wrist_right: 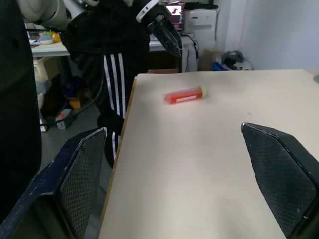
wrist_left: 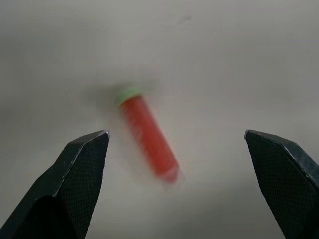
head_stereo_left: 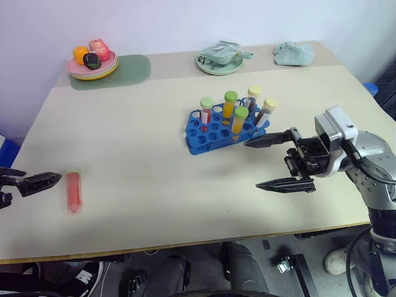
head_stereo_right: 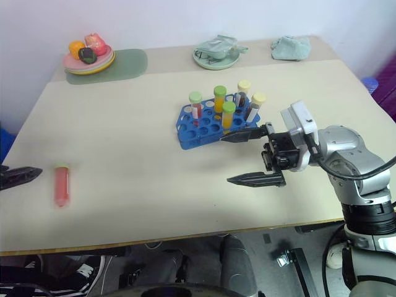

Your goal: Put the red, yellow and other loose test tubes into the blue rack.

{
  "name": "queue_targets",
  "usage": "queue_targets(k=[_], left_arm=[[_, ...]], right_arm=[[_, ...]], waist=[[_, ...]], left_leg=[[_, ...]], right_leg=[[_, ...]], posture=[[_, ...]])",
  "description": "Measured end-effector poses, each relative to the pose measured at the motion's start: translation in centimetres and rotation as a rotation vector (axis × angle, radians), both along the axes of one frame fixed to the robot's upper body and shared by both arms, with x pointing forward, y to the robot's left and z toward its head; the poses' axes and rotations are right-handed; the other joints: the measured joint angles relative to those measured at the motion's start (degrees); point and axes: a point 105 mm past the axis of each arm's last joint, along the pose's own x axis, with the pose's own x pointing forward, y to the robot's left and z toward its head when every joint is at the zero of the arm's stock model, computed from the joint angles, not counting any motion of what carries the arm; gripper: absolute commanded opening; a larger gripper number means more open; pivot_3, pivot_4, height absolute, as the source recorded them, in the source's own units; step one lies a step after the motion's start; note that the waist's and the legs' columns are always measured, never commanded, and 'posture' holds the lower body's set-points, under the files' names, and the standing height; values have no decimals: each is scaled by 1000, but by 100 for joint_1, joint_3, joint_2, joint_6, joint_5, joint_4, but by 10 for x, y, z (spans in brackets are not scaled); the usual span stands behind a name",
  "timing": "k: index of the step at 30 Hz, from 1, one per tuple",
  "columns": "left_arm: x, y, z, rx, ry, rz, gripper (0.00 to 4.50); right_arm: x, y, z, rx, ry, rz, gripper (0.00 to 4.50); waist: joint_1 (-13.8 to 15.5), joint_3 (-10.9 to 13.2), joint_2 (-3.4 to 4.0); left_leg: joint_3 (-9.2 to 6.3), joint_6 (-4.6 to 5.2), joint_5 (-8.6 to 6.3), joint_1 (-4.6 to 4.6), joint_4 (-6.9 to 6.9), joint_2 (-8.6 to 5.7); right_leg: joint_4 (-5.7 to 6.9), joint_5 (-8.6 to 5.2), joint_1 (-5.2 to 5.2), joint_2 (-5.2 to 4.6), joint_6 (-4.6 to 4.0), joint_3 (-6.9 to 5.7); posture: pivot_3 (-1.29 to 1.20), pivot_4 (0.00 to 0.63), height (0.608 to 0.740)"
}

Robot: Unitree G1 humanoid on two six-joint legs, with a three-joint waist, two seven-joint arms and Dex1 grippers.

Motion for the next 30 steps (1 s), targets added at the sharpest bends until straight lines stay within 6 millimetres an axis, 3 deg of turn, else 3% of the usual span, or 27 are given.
queue_targets(k=[4,15,30], left_arm=[[10,5,13,-42,9,26,4500],[25,6,-27,-141,257,77,4500],[45,18,-70,-166,336,196,4500]], right_arm=[[-5,8,6,17,-2,24,4425],[-8,9,12,17,8,23,4425],[-9,6,12,19,-4,-6,4425]], waist=[[15,4,8],[-10,7,8],[-2,6,6]], left_leg=[[1,-1,-1,3,-1,-3],[2,-2,0,0,-9,-2],[2,-2,0,0,-1,-3]], right_leg=[[-1,0,3,-2,0,0],[0,0,-8,-2,0,1],[3,1,-5,-3,1,1]], posture=[[0,150,740],[0,150,740],[0,150,740]])
